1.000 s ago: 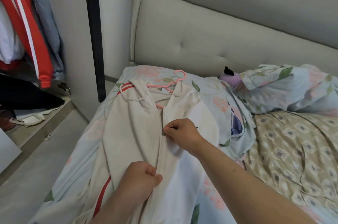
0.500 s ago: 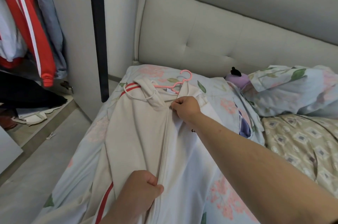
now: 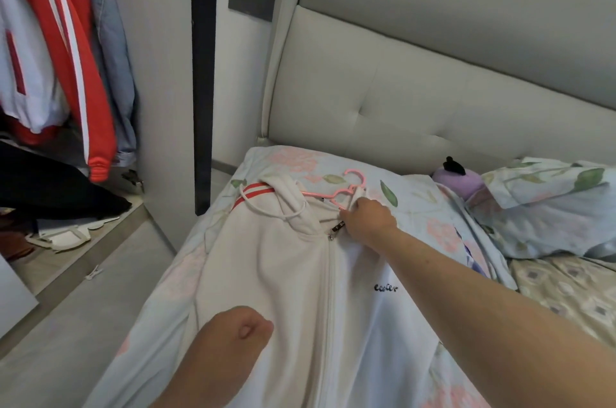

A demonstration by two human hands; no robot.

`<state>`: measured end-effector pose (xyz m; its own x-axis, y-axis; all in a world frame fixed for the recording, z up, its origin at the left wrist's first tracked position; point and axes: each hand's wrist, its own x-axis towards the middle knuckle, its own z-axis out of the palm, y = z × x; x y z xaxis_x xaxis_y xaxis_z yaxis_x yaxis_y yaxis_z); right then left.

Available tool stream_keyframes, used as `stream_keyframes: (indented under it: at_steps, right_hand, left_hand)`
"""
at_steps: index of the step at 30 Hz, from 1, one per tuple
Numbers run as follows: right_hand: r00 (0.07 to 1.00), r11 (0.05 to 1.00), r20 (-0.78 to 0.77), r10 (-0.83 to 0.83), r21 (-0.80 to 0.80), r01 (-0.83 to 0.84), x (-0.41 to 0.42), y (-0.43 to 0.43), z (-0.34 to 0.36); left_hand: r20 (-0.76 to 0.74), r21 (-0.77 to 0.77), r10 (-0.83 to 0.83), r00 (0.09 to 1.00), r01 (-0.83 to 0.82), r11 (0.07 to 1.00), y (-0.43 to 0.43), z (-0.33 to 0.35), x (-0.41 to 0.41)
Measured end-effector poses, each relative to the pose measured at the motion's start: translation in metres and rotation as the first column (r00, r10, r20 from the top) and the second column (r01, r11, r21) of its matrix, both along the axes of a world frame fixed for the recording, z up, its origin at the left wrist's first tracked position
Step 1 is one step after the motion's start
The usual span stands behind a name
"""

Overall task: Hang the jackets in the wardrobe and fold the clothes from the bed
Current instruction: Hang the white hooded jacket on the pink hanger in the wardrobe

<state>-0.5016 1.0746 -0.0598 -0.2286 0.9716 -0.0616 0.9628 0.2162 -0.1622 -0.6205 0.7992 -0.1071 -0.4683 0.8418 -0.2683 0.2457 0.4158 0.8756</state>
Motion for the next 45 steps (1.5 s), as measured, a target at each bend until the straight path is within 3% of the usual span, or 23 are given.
stream_keyframes:
  at_steps: [6,10,12,15,18,20,25,33,37,42,45]
  right_hand:
    - [0.988,0.996,0.15,0.035,-0.091,-0.021,-0.011,0.011,-0.008]
    - [0.941,0.991,0.319,0.115,0.033,-0.133,-0.005,-0.001,-0.018]
    - [0.935,0.982,0.317,0.16,0.048,-0.184,0.001,-0.008,-0.025]
    - [0.962,0.977,0.205,0.181,0.072,-0.2,0.008,-0.014,-0.033]
    - [0.972,0.962,-0.024,0.232,0.153,-0.226,0.019,-0.024,-0.037]
    - [0.956,0.963,-0.162,0.245,0.158,-0.22,0.026,-0.032,-0.036]
    - [0.897,0.956,-0.351,0.27,0.211,-0.205,0.046,-0.057,-0.023]
    - [0.801,0.907,-0.44,0.407,0.295,-0.299,0.075,-0.103,0.04]
    - [0.76,0.885,-0.469,0.45,0.347,-0.31,0.079,-0.132,0.083]
    - [0.656,0.891,-0.603,0.455,0.292,-0.349,0.08,-0.172,0.154]
    - [0.477,0.953,-0.829,0.293,0.215,-0.214,0.086,-0.196,0.202]
  left_hand:
    - [0.066,-0.048,0.029,0.997,-0.026,0.999,-0.009,-0.015,-0.006]
    - [0.037,0.045,0.071,0.997,-0.072,0.996,0.002,-0.011,-0.022]
    - [-0.031,0.074,0.078,0.997,-0.075,0.994,0.013,-0.007,-0.036]
    - [-0.144,0.118,0.132,0.981,-0.116,0.986,0.036,0.002,-0.059]
    - [-0.276,0.078,0.175,0.945,-0.16,0.984,0.063,0.009,-0.083]
    - [-0.276,0.08,0.157,0.948,-0.14,0.987,0.081,0.014,-0.093]
    - [-0.23,0.082,-0.066,0.971,0.087,0.993,0.109,0.019,-0.093]
    - [-0.406,-0.019,-0.416,0.813,0.448,0.894,0.086,0.06,-0.07]
    - [-0.589,-0.006,-0.367,0.72,0.45,0.893,0.054,0.105,-0.056]
    - [-0.774,0.011,-0.205,0.6,0.336,0.942,0.0,0.184,-0.062]
    - [-0.799,0.054,-0.128,0.587,0.282,0.958,-0.03,0.224,-0.065]
